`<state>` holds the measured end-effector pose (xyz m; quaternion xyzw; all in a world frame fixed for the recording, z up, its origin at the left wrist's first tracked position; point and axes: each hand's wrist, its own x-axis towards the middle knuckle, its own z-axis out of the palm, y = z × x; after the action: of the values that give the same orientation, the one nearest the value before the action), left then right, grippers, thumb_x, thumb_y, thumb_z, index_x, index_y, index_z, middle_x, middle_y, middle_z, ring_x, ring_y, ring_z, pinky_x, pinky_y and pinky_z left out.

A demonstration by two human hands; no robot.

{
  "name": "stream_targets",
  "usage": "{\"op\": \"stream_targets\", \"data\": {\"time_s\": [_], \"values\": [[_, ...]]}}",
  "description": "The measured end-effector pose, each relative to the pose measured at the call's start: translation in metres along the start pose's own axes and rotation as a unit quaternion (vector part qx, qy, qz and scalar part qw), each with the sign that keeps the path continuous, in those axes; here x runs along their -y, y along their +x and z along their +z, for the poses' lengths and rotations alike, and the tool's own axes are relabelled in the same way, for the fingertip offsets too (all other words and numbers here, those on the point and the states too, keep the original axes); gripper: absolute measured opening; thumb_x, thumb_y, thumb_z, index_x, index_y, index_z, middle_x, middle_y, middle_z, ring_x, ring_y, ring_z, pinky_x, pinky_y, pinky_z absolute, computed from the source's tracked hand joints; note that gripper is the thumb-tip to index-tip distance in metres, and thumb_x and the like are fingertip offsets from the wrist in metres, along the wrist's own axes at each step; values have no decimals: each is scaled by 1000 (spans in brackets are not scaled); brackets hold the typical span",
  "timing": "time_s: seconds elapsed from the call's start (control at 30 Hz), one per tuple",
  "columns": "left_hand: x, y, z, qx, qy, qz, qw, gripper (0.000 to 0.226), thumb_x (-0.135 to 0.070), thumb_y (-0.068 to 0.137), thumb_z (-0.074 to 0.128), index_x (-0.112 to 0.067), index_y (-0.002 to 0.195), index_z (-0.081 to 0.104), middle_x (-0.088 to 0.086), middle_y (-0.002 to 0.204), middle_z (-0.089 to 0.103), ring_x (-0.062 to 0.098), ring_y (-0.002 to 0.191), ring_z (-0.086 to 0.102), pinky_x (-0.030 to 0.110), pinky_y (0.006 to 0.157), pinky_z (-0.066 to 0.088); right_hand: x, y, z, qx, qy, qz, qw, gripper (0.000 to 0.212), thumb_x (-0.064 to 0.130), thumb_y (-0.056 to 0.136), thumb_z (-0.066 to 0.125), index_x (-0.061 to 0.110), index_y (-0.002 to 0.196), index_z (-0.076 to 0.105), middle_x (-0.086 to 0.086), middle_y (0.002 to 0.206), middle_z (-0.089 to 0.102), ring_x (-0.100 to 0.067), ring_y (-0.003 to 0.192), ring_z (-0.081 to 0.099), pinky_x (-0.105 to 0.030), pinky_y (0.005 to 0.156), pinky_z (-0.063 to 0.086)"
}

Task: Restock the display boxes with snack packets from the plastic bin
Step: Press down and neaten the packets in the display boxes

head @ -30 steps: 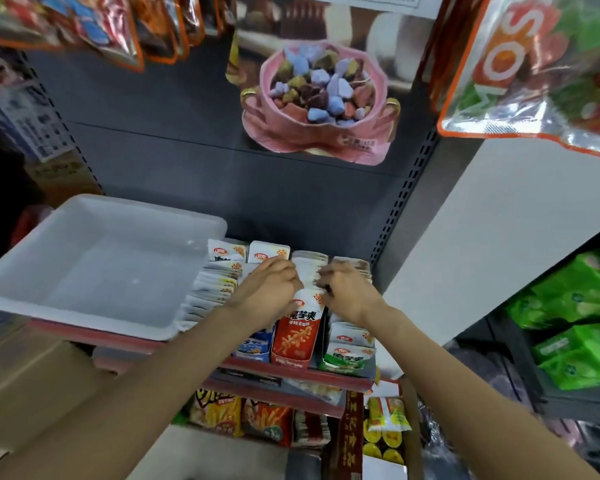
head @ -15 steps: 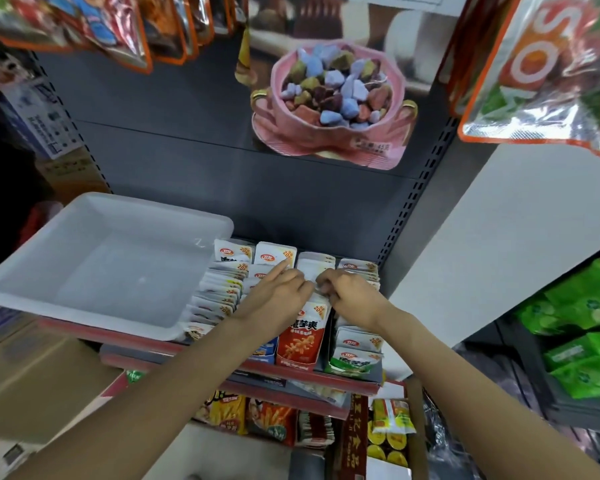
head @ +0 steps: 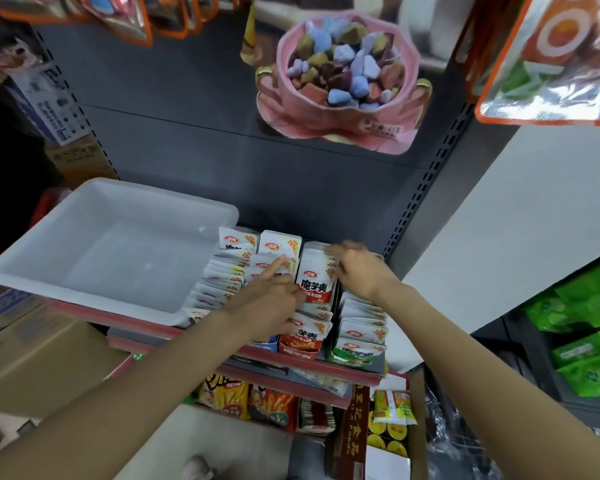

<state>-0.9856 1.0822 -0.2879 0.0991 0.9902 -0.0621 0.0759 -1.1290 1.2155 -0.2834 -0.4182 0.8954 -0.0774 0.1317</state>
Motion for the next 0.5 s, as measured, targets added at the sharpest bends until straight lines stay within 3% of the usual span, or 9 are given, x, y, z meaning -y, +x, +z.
{"op": "stream_targets", "data": {"time_s": [0.17, 0.37, 0.5], "values": [[-2, -2, 5, -12, -6, -5, 1000, 56, -53, 87, 48, -14, 127, 50, 1, 121, 56, 17, 126, 38, 37, 112, -20, 9, 8, 10, -31, -45, 7, 998, 42, 10, 88, 53, 8, 129, 45, -14, 128, 45, -30, 122, 39, -36, 100, 37], [-10, 2, 9, -48, -15, -21, 999, 59, -55, 91, 41, -12, 132, 45, 4, 125, 55, 20, 128, 38, 32, 109, -22, 14, 5, 11, 23, -97, -16, 995, 26, 29, 90, 58, 12, 110, 56, -13, 115, 59, -30, 109, 52, -34, 82, 43], [-7, 4, 8, -79, -43, -33, 995, 55, -50, 90, 48, -14, 131, 45, 2, 127, 52, 19, 127, 37, 29, 114, -9, 13, -1, 14, 58, -80, -19, 995, 29, 30, 91, 57, 20, 118, 60, -16, 113, 60, -31, 112, 51, -33, 85, 43]]}}
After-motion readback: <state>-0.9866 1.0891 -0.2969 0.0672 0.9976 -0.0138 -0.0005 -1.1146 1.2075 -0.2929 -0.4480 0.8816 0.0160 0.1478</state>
